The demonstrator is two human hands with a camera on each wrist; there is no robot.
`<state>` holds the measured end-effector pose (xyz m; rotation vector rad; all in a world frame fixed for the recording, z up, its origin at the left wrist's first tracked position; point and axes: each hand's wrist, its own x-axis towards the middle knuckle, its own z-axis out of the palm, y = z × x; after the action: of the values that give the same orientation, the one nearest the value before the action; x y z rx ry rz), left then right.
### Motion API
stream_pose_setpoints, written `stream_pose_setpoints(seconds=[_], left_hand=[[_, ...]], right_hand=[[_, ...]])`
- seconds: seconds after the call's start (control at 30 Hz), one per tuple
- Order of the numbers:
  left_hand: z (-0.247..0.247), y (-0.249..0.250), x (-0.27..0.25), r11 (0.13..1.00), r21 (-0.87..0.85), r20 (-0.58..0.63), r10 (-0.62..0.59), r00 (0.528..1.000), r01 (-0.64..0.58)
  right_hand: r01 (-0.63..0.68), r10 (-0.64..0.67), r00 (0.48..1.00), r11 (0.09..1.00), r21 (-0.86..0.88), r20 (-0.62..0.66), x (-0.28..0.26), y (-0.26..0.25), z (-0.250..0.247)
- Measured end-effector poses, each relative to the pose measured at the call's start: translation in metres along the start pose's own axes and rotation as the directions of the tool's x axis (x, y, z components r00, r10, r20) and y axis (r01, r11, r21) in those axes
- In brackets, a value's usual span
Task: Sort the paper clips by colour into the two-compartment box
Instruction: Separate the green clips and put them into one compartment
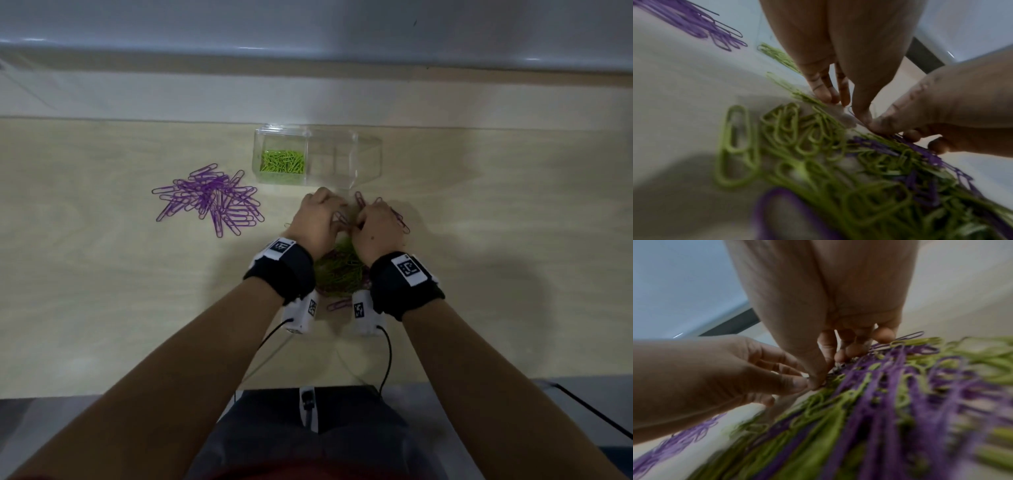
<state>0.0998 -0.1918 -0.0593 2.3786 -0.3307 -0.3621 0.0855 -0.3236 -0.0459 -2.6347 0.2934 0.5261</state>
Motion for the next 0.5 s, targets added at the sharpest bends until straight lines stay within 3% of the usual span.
stream_pose_setpoints(seconds=[0.13, 0.33, 0.5], left_hand=[[-0.003, -0.015, -0.003, 0.993, -0.112, -0.019, 0.037, 0.999, -0.039], [-0.013, -0.021, -0.011, 0.994, -0.076, 0.048, 0.079, 0.996, -0.075], [-0.023, -0.027, -0.018, 0.996, -0.086, -0.057, 0.025, 0.998, -0.030]], right_hand=[[0.086, -0.086, 0.996, 0.996, 0.010, -0.018, -0.012, 0.011, -0.002], [0.306, -0.307, 0.951, 0.951, -0.038, -0.025, -0.024, 0.026, -0.001], [0.445, -0.441, 0.896, 0.891, -0.088, 0.055, -0.033, 0.039, -0.007]])
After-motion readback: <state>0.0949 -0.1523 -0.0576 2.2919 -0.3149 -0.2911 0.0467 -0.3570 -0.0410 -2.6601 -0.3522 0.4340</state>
